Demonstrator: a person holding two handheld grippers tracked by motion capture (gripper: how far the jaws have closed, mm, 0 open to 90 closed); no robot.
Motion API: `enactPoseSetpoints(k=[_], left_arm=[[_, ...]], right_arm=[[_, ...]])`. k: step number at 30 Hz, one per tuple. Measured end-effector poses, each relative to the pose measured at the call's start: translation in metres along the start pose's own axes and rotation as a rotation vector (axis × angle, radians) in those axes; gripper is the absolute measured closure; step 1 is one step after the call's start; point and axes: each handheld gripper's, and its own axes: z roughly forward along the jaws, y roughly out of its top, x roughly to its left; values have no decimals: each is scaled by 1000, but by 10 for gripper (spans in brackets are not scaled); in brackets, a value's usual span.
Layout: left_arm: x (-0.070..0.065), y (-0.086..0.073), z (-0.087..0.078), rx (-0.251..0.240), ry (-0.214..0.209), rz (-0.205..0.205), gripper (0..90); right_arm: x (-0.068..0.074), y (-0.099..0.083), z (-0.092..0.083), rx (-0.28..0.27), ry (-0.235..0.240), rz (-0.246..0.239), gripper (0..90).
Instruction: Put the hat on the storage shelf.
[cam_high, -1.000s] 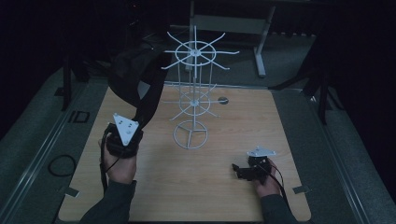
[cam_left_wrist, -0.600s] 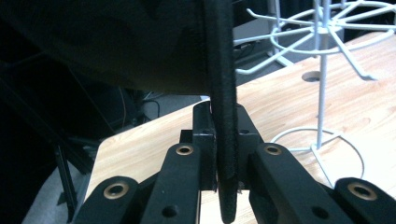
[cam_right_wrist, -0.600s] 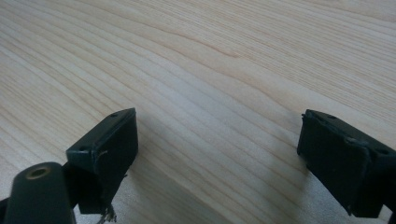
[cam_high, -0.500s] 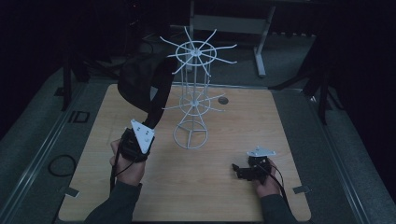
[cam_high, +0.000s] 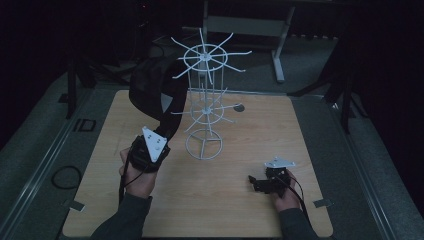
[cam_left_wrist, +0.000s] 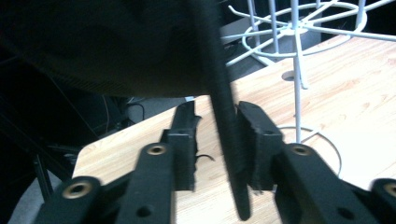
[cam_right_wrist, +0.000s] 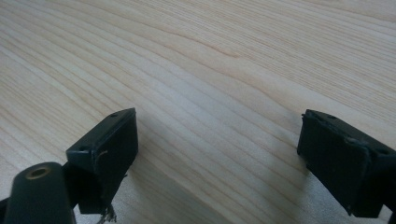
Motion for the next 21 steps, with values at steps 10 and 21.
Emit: enactPoseSetpoints(k=[10, 21], left_arm=[[8, -3, 0, -11, -68, -92, 496], [15, -6, 0, -5, -103, -144, 406]], right_arm=[[0, 0, 0, 0, 1, 0, 123], [0, 0, 0, 0, 1, -1, 123]])
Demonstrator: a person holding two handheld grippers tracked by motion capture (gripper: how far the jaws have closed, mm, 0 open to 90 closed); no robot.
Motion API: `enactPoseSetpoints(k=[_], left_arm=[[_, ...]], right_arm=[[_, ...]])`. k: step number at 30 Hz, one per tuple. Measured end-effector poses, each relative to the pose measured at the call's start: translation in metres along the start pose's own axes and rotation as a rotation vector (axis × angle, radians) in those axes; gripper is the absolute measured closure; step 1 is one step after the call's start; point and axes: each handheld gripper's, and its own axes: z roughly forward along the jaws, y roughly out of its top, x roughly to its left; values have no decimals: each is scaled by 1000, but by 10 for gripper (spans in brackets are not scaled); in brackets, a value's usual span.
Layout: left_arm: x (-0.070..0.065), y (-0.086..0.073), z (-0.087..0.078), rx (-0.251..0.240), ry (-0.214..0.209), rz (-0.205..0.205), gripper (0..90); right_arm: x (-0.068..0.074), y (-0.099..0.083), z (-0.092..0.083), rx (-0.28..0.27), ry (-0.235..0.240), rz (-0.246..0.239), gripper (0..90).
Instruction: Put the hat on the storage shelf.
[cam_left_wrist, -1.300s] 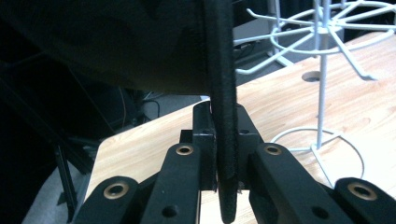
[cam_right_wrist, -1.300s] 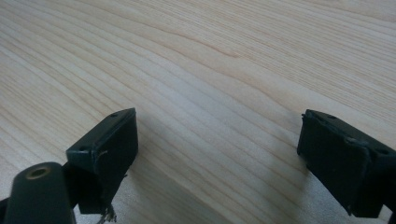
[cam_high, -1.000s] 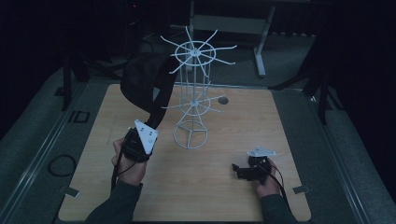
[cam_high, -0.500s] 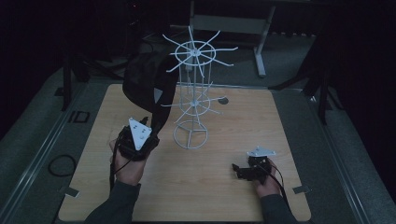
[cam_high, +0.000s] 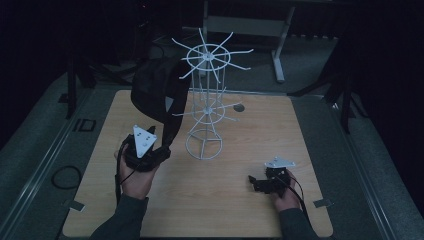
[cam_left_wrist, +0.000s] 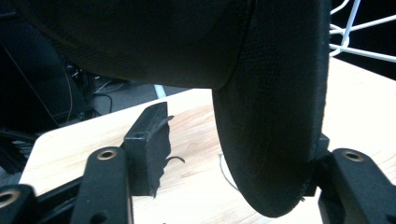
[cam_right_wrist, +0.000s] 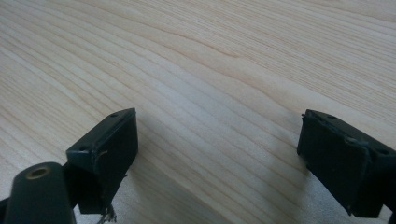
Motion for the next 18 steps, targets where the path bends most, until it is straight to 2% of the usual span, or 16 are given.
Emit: enactPoseSetpoints(k=[7, 12, 18], left_arm=[[2, -3, -1, 4, -23, -22, 366], [3, -5, -1, 3, -54, -33, 349], [6, -8, -2, 4, -80, -64, 334]], right_arm=[[0, 0, 0, 0, 0, 0, 123], [0, 0, 0, 0, 0, 0, 123], [0, 0, 0, -1, -1, 0, 122]])
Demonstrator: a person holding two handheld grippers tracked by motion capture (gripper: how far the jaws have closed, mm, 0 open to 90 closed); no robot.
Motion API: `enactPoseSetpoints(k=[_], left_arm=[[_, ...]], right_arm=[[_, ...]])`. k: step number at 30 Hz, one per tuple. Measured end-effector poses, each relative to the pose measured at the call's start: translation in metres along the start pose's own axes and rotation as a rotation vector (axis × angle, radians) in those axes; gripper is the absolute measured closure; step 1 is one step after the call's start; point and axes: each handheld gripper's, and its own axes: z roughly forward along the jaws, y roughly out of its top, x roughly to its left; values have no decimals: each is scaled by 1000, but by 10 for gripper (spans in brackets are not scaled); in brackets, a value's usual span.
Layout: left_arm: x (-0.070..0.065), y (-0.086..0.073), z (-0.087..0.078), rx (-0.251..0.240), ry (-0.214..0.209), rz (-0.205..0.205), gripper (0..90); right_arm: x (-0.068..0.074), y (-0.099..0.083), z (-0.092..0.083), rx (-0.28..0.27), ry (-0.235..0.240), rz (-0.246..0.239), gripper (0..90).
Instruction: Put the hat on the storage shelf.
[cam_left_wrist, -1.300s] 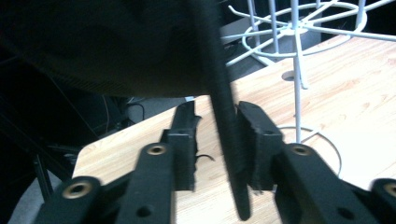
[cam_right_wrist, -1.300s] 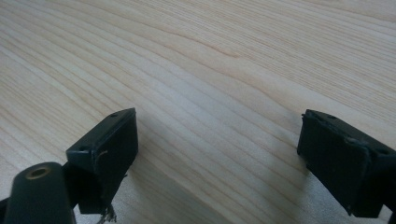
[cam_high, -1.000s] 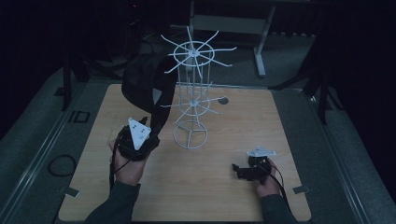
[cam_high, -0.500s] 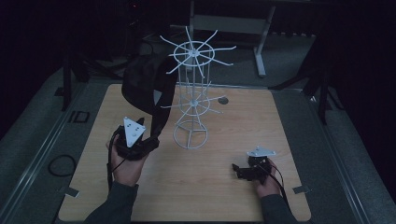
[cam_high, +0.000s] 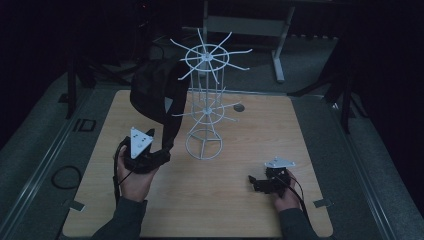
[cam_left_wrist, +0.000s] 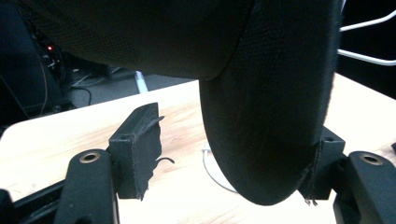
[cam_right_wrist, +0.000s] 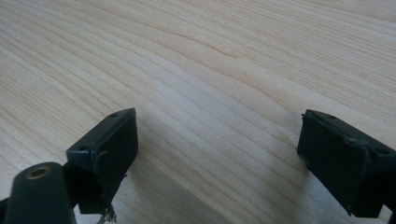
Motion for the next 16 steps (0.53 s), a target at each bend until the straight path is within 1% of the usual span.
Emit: enactPoseSetpoints(k=[2, 6, 8, 13, 14, 16], left_arm=[[1, -1, -1, 1, -11, -8, 331], [2, -3, -3, -8, -41, -38, 332], [2, -4, -4, -2, -53, -40, 331], [2, -9, -7, -4, -77, -71, 331], [2, -9, -7, -4, -77, -71, 331], [2, -13, -9, 4, -87, -88, 331]], right_arm=[[0, 0, 0, 0, 1, 1, 123], [0, 0, 0, 0, 0, 0, 123], [0, 0, 0, 0, 0, 0, 122], [0, 0, 0, 0, 0, -1, 123], [0, 0, 0, 0, 1, 0, 123], [0, 0, 0, 0, 1, 0, 122]])
